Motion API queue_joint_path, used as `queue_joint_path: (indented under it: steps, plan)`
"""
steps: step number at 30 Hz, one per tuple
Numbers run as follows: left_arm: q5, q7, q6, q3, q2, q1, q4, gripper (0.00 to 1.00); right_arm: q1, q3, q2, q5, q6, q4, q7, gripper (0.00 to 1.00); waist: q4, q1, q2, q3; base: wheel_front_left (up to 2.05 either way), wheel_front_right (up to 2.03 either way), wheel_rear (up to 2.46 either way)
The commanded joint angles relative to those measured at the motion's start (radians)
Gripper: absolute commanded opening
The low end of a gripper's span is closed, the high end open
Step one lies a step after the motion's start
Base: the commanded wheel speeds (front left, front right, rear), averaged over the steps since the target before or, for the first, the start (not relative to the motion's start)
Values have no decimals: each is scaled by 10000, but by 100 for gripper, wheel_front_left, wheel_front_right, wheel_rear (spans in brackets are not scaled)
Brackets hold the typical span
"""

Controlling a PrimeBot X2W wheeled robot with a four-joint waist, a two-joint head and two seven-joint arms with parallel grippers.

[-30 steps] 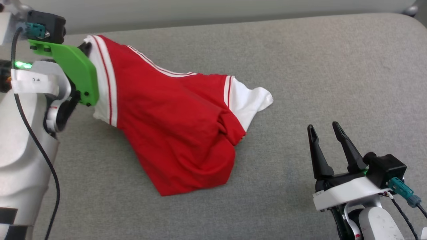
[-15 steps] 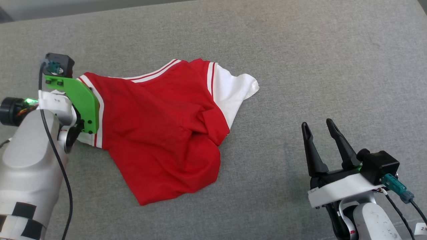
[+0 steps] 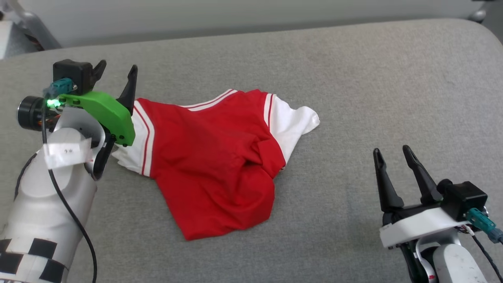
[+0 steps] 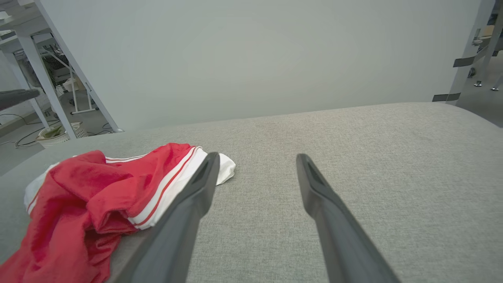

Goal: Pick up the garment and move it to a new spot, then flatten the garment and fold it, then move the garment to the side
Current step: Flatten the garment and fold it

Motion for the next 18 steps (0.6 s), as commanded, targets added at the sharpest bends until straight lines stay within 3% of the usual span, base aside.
queue_joint_path:
  steps: [1, 4, 9, 12, 18]
  plan:
    - [-171, -779, -71, -41, -34, 615, -699, 100, 256, -258, -101, -85, -7, -169, 165, 100, 656, 0, 0, -731, 0, 0, 0]
    - [-238, -1135, 6, 120, -33, 1284, -1552, 100, 443, -489, -142, -98, -7, -317, 298, 100, 890, 0, 0, -962, 0, 0, 0]
    - [-68, -1289, 528, 546, -109, 2769, -3358, 100, 736, -738, -128, -142, -7, -526, 467, 100, 1147, 0, 0, -1274, 0, 0, 0]
    - [253, -1297, 831, 1078, -385, 4382, -5223, 100, 983, -856, -82, -165, -7, -617, 574, 100, 1284, 0, 0, -1521, 0, 0, 0]
    - [659, -1299, 1065, 1563, -1027, 6271, -6592, 100, 1297, -910, -7, -142, -7, -535, 688, 100, 1406, 0, 0, -1775, 0, 0, 0]
